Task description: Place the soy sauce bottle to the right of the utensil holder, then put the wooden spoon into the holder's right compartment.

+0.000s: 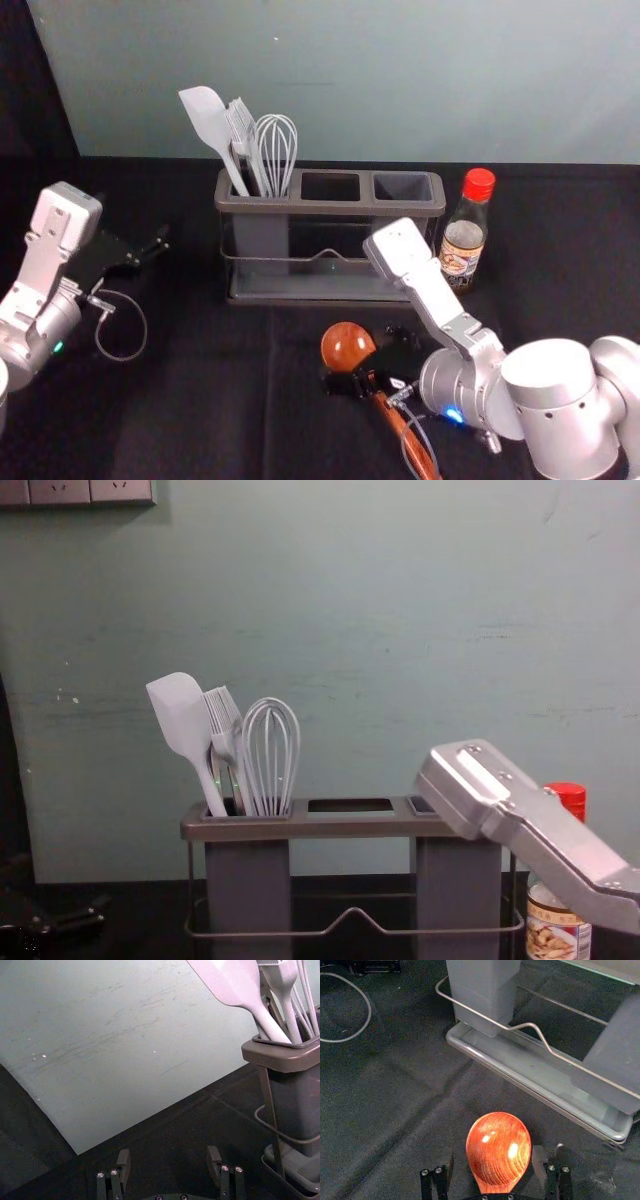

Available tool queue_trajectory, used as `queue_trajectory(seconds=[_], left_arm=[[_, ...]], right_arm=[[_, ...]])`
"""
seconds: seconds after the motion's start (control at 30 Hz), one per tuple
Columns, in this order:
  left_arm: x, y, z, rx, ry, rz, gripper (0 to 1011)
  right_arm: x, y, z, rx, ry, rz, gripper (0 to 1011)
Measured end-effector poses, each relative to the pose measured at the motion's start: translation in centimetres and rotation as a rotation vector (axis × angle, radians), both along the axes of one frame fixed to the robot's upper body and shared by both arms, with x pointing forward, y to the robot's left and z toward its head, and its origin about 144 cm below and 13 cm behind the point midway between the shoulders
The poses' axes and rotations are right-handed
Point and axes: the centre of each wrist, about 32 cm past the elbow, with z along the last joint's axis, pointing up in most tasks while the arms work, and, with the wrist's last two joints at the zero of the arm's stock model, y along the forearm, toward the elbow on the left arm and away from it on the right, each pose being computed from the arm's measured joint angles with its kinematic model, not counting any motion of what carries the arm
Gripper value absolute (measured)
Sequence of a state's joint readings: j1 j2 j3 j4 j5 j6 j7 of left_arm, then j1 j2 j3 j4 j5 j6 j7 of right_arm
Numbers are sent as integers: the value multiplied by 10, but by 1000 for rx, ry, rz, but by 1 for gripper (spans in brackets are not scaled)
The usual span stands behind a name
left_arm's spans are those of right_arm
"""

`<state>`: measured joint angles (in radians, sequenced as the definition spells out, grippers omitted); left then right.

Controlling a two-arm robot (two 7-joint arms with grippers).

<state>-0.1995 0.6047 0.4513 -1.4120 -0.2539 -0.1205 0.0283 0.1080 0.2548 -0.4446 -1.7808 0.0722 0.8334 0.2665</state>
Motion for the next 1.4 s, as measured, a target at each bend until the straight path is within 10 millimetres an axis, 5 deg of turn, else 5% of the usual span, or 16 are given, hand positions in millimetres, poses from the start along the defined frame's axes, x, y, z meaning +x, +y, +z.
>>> queue_trajectory(seconds=[1.4], left_arm=[[0, 0, 0, 0, 0, 0, 1005]], right_arm=[[21, 15, 0, -51, 52, 8, 1004]])
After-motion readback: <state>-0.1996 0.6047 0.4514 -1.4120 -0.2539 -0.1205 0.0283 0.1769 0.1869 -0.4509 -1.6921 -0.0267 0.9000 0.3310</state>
